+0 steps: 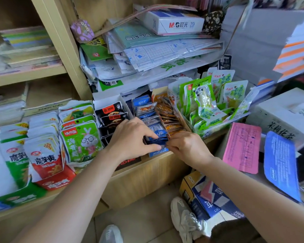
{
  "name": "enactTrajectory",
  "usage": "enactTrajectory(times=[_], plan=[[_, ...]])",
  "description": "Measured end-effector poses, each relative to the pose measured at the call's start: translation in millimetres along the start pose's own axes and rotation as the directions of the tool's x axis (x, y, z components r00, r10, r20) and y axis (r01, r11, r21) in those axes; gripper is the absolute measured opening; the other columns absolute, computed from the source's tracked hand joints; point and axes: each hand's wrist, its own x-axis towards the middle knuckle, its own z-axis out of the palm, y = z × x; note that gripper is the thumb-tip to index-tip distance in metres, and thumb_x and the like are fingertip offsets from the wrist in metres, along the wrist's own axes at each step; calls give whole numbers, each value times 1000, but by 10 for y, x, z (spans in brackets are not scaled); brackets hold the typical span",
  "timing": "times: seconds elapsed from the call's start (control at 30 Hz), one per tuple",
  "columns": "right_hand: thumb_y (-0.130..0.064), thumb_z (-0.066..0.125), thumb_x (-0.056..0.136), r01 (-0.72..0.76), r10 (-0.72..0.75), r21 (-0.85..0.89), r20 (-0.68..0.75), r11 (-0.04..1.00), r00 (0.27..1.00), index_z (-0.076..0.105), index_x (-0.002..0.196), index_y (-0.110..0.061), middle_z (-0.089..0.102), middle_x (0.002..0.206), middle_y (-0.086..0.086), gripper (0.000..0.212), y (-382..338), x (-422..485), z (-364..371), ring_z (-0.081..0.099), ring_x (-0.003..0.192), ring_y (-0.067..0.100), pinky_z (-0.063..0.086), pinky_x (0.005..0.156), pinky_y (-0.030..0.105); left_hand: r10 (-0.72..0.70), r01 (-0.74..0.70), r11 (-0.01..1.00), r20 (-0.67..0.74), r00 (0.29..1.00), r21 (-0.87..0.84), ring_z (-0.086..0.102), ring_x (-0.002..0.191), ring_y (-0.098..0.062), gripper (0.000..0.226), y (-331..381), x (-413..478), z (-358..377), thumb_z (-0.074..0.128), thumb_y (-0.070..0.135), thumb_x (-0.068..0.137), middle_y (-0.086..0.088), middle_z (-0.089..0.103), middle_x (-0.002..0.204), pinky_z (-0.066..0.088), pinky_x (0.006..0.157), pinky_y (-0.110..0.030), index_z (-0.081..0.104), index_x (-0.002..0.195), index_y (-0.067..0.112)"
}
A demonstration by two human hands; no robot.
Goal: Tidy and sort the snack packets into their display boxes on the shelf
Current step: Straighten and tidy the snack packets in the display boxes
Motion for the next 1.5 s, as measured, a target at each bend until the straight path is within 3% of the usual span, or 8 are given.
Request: enactTrajectory(times=[0.17,0.27,0.47,0.63,0.8,1.03,1.3,1.5], plan=[[-28,63,91,-86,87,22,-26,996,996,78,95,-16,69,88,0,20,-19,58,11,65,78,19,57,63,39,53,-40,988,-78,996,151,63,94,-12,13,92,-31,182,86,44,73,14,73,85,37,89,-37,78,80,36],[-19,77,83,-126,126,2,-89,992,988,67,121,-11,64,117,4,40,-109,60,-16,61,107,24,56,88,36,24,3,985,-156,988,173,63,78,-14,16,125,-42,301,91,31,67,11,70,71,36,85,-35,75,67,30],[-47,43,99,-79,72,24,218,997,973,58,138,-24,52,147,-4,47,-67,79,30,38,144,22,39,112,47,19,-11,999,-167,986,46,61,74,-5,27,25,-28,197,59,56,82,17,69,69,43,82,-30,78,81,38],[-51,39,99,-53,58,-30,216,998,975,66,129,-28,61,137,-7,46,-35,190,-2,46,136,20,44,104,44,-47,73,996,-404,914,49,63,95,-16,23,-114,131,38,74,36,84,9,74,103,53,80,-35,78,104,27],[-41,68,90,-10,17,-46,160,999,987,77,107,-28,72,112,-10,23,25,346,25,58,112,21,49,88,37,-113,114,943,-21,993,313,41,139,-20,82,-155,509,-5,69,67,80,5,43,155,37,109,-42,41,150,37],[-40,84,73,-31,25,39,158,999,987,79,103,-24,73,105,-8,34,132,319,57,57,108,18,53,87,41,-47,94,935,-142,989,342,67,94,-22,28,-263,863,-114,72,32,87,9,71,108,37,68,-30,59,111,38],[-25,84,75,15,-19,41,103,999,995,78,105,-22,74,108,-7,31,108,258,56,59,110,22,54,87,41,-8,12,929,-14,1000,369,57,109,-23,51,-262,848,27,76,49,79,6,57,119,43,72,-35,45,117,35],[-19,74,82,-2,5,88,-31,996,1000,79,92,-18,75,91,-5,11,137,321,-3,61,87,23,55,72,40,-131,155,968,-130,983,199,62,78,-25,38,-314,956,-142,74,29,88,2,70,102,36,62,-32,47,115,35]])
